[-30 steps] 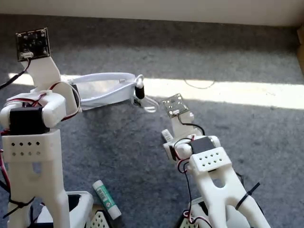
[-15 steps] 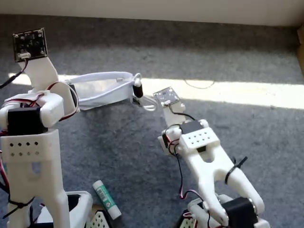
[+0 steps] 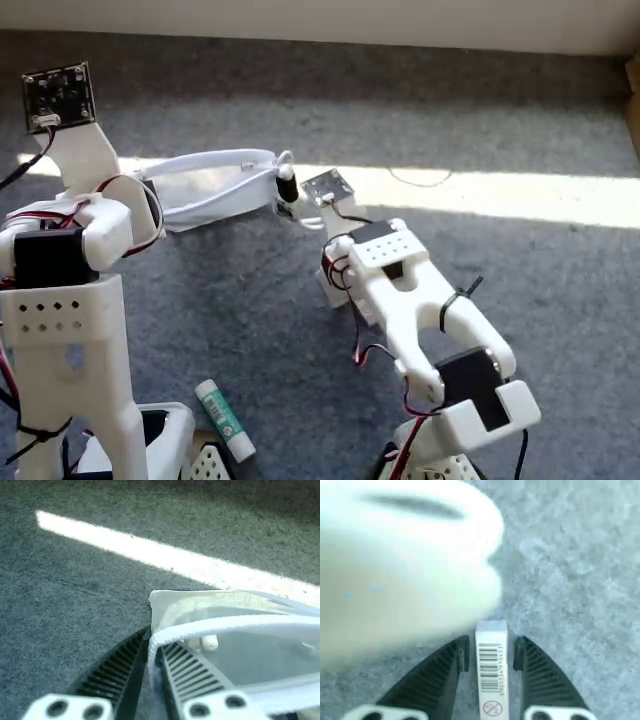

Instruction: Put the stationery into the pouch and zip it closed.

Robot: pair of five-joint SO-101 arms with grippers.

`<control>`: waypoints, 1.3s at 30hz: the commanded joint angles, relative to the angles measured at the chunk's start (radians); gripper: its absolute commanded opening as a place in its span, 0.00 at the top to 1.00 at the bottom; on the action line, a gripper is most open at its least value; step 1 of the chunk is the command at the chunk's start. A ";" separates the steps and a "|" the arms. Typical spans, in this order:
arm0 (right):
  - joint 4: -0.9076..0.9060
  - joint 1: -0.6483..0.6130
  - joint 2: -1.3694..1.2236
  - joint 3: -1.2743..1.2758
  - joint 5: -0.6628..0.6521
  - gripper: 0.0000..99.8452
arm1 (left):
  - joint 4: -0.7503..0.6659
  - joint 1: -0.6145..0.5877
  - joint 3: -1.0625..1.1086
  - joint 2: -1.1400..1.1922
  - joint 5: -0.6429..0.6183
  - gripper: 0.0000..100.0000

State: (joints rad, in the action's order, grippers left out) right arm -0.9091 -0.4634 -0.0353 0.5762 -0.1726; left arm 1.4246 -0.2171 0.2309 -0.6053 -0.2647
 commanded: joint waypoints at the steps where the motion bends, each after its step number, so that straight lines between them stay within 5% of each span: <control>1: 0.001 -0.010 -0.027 -0.065 0.008 0.86 | -0.006 -0.013 0.007 0.004 0.009 0.99; 12: -0.001 0.005 -0.039 -0.065 0.003 0.99 | -0.006 -0.013 0.007 0.004 0.009 0.99; 39: -0.002 0.005 0.510 0.153 0.003 0.99 | -0.003 -0.013 0.007 0.004 0.009 0.99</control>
State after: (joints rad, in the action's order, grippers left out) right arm -0.9091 -0.4618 0.3759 0.7342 -0.1726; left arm 1.4246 -0.2171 0.2325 -0.6053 -0.2647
